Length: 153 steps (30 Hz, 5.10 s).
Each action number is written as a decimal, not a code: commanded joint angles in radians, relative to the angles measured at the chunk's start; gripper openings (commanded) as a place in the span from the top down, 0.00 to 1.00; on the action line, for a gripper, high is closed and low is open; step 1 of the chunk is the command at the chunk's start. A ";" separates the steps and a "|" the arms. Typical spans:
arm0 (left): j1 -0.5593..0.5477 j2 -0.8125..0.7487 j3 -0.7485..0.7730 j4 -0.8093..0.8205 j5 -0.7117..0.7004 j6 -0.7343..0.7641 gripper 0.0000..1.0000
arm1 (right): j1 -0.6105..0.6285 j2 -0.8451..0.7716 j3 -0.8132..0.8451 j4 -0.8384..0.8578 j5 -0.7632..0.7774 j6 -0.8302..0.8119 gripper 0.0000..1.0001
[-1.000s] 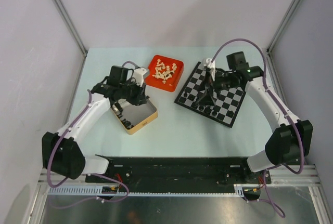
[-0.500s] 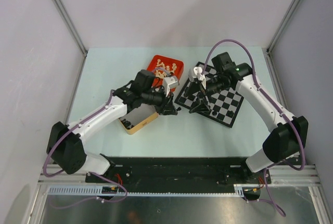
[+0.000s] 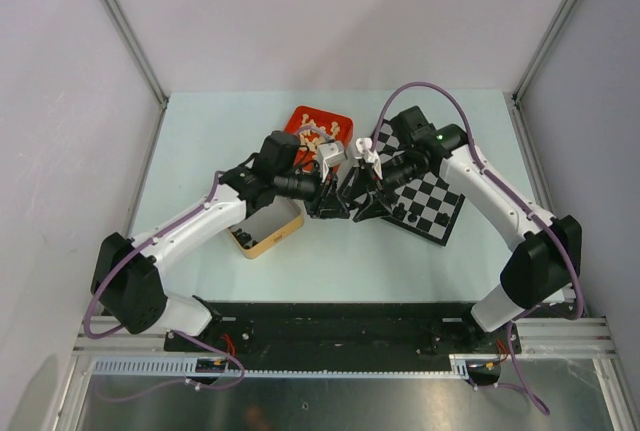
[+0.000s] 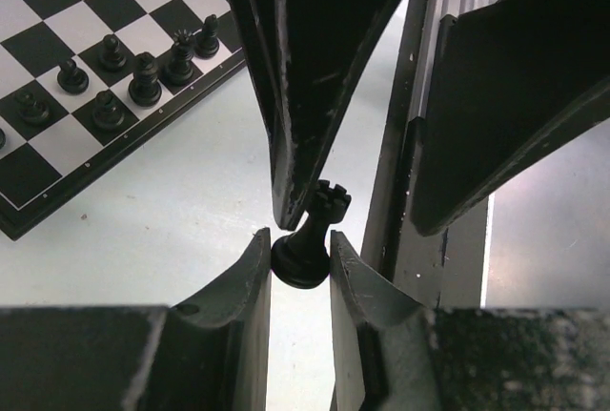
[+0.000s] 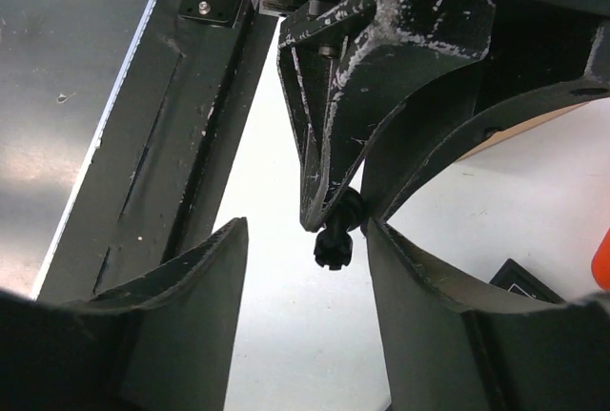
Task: Set up the chess pieces on the board
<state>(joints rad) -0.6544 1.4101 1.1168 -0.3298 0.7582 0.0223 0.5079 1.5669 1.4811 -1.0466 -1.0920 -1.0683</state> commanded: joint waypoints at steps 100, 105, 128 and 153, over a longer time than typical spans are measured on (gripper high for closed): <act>0.231 -0.591 -0.413 0.164 -0.662 -0.213 0.00 | -0.339 -0.019 -0.441 0.241 0.919 0.571 0.82; 0.231 -0.588 -0.411 0.166 -0.657 -0.216 0.00 | -0.335 -0.024 -0.447 0.231 0.926 0.564 0.82; 0.237 -0.605 -0.373 0.146 -0.642 -0.265 0.00 | -0.367 -0.241 -0.426 0.194 0.821 0.524 0.40; 0.366 -0.090 -0.134 -0.403 -0.822 -0.613 0.18 | -0.278 -0.097 -0.191 0.373 0.199 0.625 0.28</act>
<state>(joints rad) -0.2760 1.2644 0.9375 -0.6624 0.0063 -0.4950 0.2329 1.4651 1.2449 -0.6815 -0.8516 -0.4458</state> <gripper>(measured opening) 0.829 0.719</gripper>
